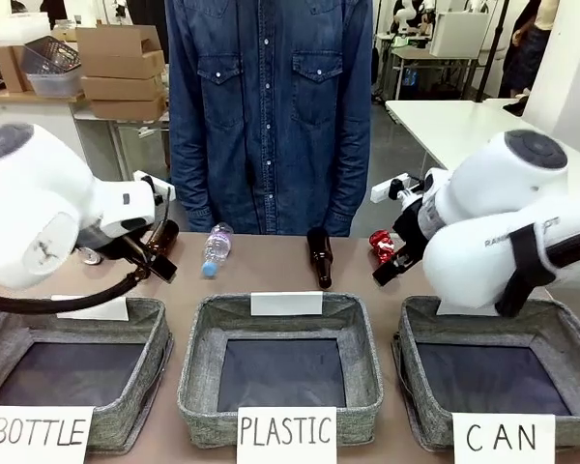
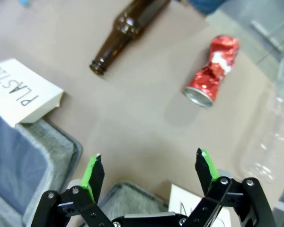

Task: Sort the can waste into the basket.
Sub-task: Pick up the can waste from the table and place it in the right Fabric basket.

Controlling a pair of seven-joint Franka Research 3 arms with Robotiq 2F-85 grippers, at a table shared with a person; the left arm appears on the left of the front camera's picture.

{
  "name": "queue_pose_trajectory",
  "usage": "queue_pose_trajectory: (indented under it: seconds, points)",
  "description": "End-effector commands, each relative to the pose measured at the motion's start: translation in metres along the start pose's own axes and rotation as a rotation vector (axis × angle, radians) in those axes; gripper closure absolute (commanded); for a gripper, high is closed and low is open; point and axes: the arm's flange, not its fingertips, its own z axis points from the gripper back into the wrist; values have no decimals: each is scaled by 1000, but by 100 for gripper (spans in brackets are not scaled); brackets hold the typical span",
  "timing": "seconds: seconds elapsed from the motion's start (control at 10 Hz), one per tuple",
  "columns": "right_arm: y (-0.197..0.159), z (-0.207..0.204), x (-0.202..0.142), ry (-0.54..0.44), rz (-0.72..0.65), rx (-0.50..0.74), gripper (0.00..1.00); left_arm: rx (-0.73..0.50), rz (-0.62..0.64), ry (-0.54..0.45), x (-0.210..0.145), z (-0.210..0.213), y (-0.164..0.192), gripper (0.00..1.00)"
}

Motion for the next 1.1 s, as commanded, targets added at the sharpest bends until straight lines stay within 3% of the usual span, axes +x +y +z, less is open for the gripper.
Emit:
queue_pose_trajectory:
  seconds: [0.0,0.1,0.2,0.3,0.4,0.5,0.6,0.7,0.8,0.9,1.0]
  points:
    - [-6,114,-32,-39,-91,-35,0,-31,-25,-25,-21,132,-25,0]
    - [-4,144,-50,-110,-90,-88,0,0,-39,-114,-33,160,-37,0]
    - [2,154,-60,-174,-100,-116,0,24,-19,-134,-36,158,-42,0]
    - [-16,96,6,-63,-63,-37,0,-11,-30,-54,12,109,-19,0]
    - [-16,96,6,-63,-63,-37,0,-11,-30,-54,12,109,-19,0]
    - [-18,158,-1,-134,-83,-73,0,11,-45,-109,5,170,-32,0]
    - [-27,168,-9,-212,-179,143,0,-211,-48,-156,4,181,-27,0]
    - [-51,189,-28,-255,-388,447,0,-448,23,-173,-14,205,-3,0]
    - [-75,209,-55,-259,-522,783,0,-831,-1,-329,-45,228,31,0]
    - [-94,218,-80,-275,-632,949,0,-927,86,-421,-71,233,61,0]
    - [-111,217,-103,-336,-744,1032,0,-975,193,-483,-96,227,84,0]
